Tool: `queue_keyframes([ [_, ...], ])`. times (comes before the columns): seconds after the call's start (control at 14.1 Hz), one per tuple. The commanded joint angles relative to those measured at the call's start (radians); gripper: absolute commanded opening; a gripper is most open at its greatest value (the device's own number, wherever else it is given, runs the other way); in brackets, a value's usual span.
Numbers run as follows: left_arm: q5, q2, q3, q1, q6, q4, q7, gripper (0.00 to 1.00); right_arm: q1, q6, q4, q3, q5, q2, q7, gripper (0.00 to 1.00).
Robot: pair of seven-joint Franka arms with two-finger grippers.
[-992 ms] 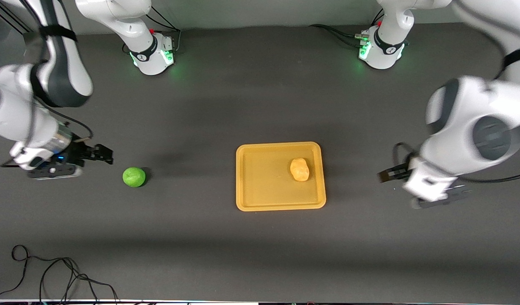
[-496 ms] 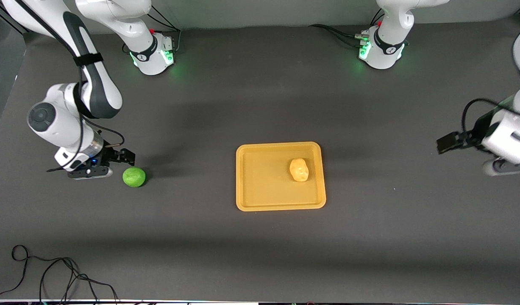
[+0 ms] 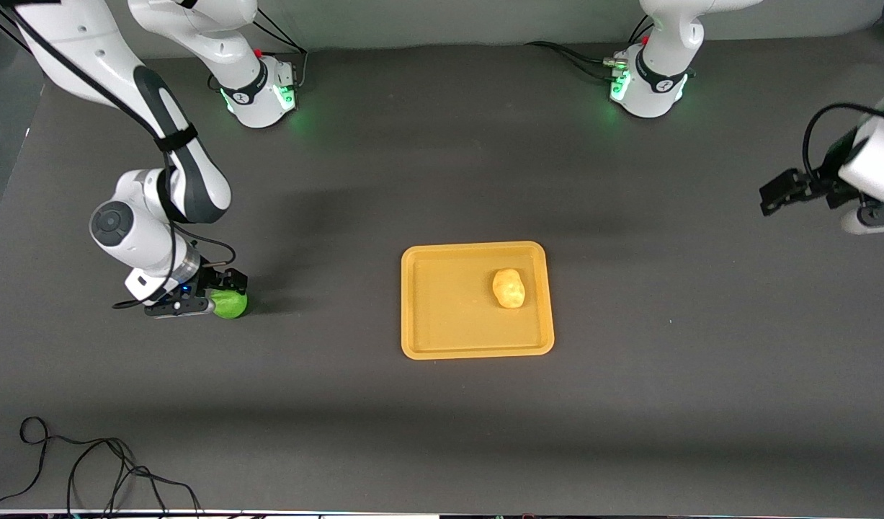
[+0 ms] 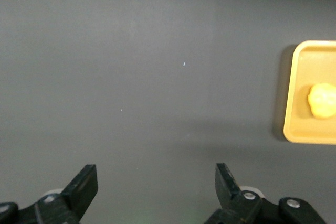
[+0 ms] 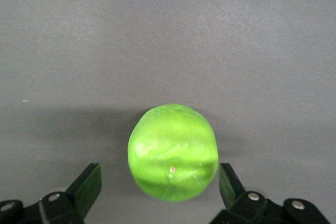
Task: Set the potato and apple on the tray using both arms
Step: 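Lower the right gripper around the green apple and close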
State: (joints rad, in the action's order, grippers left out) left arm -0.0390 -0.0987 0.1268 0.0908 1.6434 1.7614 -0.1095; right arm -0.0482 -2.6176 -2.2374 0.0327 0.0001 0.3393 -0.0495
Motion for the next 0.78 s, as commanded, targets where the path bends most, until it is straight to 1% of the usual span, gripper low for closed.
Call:
queue_keyframes([
  [0.0, 0.014, -0.062, -0.009, 0.010, -0.008, 0.061, 0.040, 1.00, -0.006, -0.015, 0.007, 0.012, -0.002, 0.007, -0.004, 0.99],
  [0.21, 0.014, -0.058, -0.010, 0.012, -0.013, 0.053, 0.044, 1.00, -0.006, -0.016, 0.005, 0.026, -0.011, 0.009, -0.006, 0.99],
  [0.5, 0.014, -0.046, -0.010, 0.017, -0.028, 0.033, 0.047, 1.00, -0.004, -0.058, 0.009, 0.027, -0.015, 0.046, -0.003, 0.99],
  [0.71, 0.014, -0.047, -0.010, 0.017, -0.031, 0.032, 0.045, 1.00, -0.002, -0.102, 0.009, 0.027, -0.015, 0.078, 0.000, 0.95],
])
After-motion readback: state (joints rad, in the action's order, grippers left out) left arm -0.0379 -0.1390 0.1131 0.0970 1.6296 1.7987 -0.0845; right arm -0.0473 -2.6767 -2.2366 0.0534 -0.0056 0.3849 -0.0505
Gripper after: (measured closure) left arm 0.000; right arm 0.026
